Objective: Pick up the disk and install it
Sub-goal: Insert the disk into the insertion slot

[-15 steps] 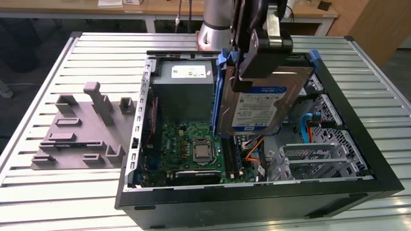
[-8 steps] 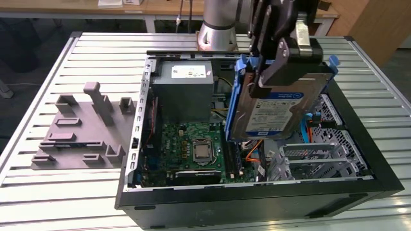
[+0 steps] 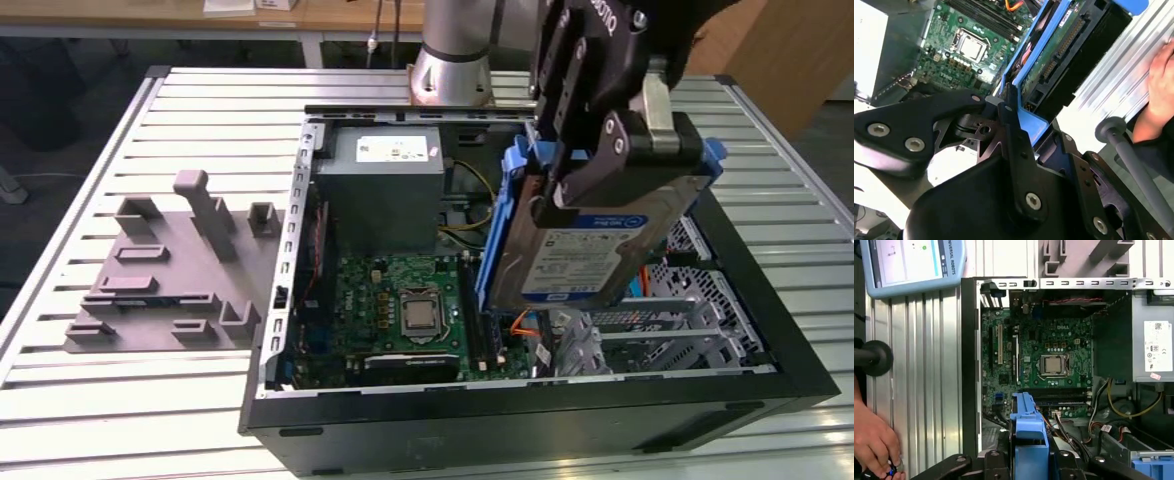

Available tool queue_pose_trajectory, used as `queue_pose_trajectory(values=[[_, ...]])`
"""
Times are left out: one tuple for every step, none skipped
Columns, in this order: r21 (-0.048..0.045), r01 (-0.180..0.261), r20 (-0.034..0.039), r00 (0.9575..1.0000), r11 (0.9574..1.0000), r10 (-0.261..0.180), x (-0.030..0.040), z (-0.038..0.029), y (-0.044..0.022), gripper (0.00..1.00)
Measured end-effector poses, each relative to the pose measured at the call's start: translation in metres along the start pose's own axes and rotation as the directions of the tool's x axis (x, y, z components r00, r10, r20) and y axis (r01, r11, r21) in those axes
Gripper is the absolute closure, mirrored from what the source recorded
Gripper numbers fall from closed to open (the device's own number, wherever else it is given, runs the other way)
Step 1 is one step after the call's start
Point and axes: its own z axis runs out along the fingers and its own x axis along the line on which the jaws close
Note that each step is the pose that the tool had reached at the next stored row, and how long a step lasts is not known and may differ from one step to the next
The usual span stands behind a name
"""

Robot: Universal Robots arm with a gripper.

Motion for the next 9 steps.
queue_pose_trajectory(values=[[0.0, 0.0, 0.0001, 1.0, 1.0, 0.0, 0.0006, 0.0003, -0.0023, 0.64], [0.0, 0.0, 0.0002, 1.0, 1.0, 0.0, 0.0008, 0.0006, -0.0054, 0.64], [-0.0001, 0.0, 0.0, 1.0, 1.0, 0.0, 0.0009, 0.0007, -0.0089, 0.64], [0.0, 0.0, -0.0001, 1.0, 1.0, 0.0, 0.0009, 0.0009, -0.0126, 0.64], [-0.0001, 0.0, -0.0001, 1.0, 1.0, 0.0, 0.0009, 0.0012, -0.016, 0.64], [-0.0001, 0.0, 0.0, 1.0, 1.0, 0.0, 0.0009, 0.0015, -0.0191, 0.64], [-0.0001, 0.0, 0.0, 1.0, 1.0, 0.0, 0.0008, 0.0017, -0.022, 0.64], [0.0, 0.0, 0.0, 1.0, 1.0, 0.0, 0.0007, 0.002, -0.0249, 0.64], [-0.0001, 0.0, 0.0, 1.0, 1.0, 0.0, 0.0006, 0.0023, -0.0281, 0.64]])
